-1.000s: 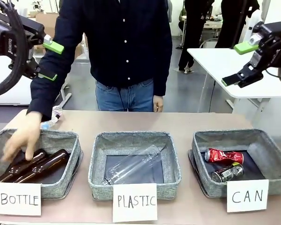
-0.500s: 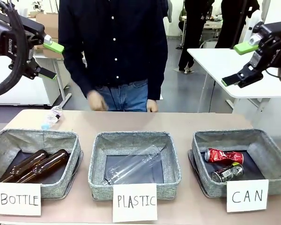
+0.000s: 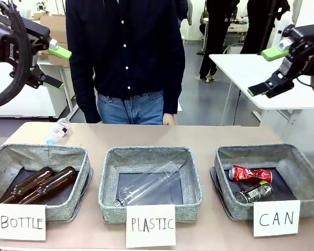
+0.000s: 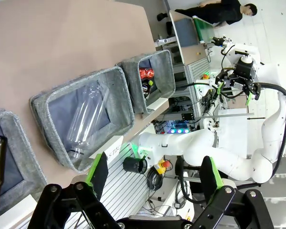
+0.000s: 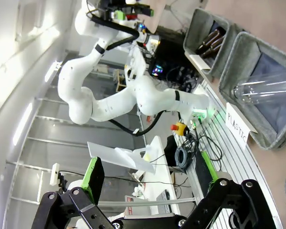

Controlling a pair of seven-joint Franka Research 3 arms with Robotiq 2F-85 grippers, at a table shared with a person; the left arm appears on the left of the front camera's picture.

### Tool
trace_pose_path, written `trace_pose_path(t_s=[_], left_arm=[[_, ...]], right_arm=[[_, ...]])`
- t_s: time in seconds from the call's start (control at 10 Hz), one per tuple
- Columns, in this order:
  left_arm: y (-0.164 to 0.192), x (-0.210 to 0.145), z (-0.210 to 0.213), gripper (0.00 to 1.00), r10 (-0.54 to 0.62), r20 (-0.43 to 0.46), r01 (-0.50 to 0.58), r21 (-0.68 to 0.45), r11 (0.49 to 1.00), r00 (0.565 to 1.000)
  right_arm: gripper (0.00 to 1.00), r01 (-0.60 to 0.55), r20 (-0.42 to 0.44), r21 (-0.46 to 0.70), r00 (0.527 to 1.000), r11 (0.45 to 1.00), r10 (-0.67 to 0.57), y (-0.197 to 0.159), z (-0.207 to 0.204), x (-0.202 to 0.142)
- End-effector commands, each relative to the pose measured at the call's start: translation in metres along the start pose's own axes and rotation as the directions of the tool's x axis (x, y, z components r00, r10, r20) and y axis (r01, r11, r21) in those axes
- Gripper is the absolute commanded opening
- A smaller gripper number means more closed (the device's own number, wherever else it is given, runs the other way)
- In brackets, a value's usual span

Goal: Sort the can waste into the basket.
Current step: Pick up the can waste from the table and place it in the right Fabric basket.

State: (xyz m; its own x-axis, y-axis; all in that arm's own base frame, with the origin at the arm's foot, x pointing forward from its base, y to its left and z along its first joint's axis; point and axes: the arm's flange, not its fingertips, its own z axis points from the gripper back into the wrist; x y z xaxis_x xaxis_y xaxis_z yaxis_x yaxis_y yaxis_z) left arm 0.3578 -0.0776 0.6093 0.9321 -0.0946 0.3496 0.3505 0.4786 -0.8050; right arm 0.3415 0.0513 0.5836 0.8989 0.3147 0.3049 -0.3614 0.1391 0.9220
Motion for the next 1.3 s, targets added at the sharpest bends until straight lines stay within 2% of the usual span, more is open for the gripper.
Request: trace_pose_path(t_s=[0.0,1.2], left_arm=[[-0.0022,-0.0021,0.0026,1.0,0.005,-0.006,-0.005,0.005,1.0,1.0],[-0.0022,-0.0021,0.0026,1.0,0.005,-0.006,-0.005,0.005,1.0,1.0]], right_arm=[[1.0,-0.013,-0.01,-0.003,1.0,1.0,0.012,0.0001,0.0013,0.0001],[1.0,-0.013,-0.01,-0.003,1.0,1.0,0.012,0.0001,0.0013,0.0001]])
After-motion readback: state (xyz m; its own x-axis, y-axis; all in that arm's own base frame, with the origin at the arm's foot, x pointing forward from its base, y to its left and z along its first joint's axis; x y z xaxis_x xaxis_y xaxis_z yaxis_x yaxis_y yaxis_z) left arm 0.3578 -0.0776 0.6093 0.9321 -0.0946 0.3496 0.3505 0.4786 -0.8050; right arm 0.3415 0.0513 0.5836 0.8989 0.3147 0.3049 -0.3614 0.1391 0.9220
